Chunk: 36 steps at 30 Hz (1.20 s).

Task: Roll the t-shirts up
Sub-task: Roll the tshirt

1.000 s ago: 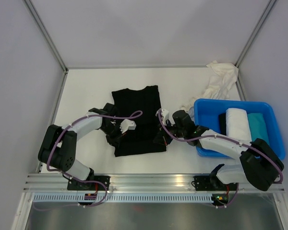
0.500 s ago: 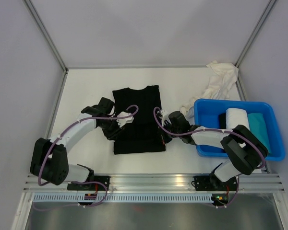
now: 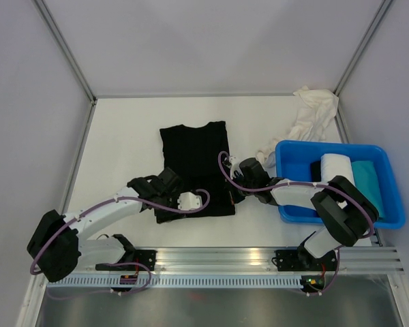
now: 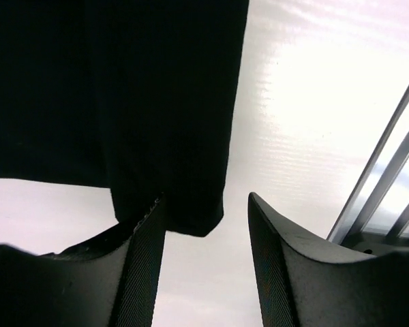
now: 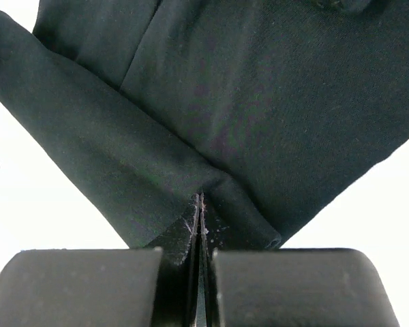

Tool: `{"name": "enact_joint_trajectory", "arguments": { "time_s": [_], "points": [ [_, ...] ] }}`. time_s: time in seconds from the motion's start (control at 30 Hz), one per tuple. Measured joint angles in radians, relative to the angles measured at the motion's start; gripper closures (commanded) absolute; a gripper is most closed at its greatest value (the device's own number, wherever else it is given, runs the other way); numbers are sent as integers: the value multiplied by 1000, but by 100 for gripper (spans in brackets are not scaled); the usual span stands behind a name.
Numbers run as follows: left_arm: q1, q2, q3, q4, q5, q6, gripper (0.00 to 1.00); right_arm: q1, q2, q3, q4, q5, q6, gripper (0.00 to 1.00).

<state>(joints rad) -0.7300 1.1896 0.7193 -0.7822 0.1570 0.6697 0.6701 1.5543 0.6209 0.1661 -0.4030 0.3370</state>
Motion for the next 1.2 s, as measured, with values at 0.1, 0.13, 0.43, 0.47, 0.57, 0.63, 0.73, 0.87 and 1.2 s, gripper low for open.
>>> {"name": "enact_joint_trajectory", "arguments": {
  "time_s": [0.1, 0.13, 0.43, 0.47, 0.57, 0.63, 0.73, 0.87, 1.2],
  "points": [
    [-34, 10, -43, 23, -49, 0, 43, 0, 0, 0, 0, 1, 0, 100],
    [-42, 12, -54, 39, -63, 0, 44, 0, 0, 0, 0, 2, 0, 100],
    [-58, 21, -159, 193, -146, -1, 82, -1, -10, -1, -3, 0, -23, 82],
    [-58, 21, -164, 211, -160, -2, 87, -1, -18, -1, -8, -3, -32, 79],
    [-59, 16, -170, 233, -184, -3, 98, -3, -70, -2, -37, -8, -82, 69],
    [-59, 9, -173, 238, -187, -2, 98, -4, -130, -2, -65, -9, -135, 64],
    [-49, 1, -172, 230, -171, 5, 98, -5, -244, -2, -102, -10, -233, 51],
    [2, 2, -136, 164, -85, 38, 98, 27, -389, -2, -159, 28, -429, 49],
    [121, 52, -43, 0, 99, 174, 98, 304, -441, -102, -269, 202, -778, 41]
  ]
}}
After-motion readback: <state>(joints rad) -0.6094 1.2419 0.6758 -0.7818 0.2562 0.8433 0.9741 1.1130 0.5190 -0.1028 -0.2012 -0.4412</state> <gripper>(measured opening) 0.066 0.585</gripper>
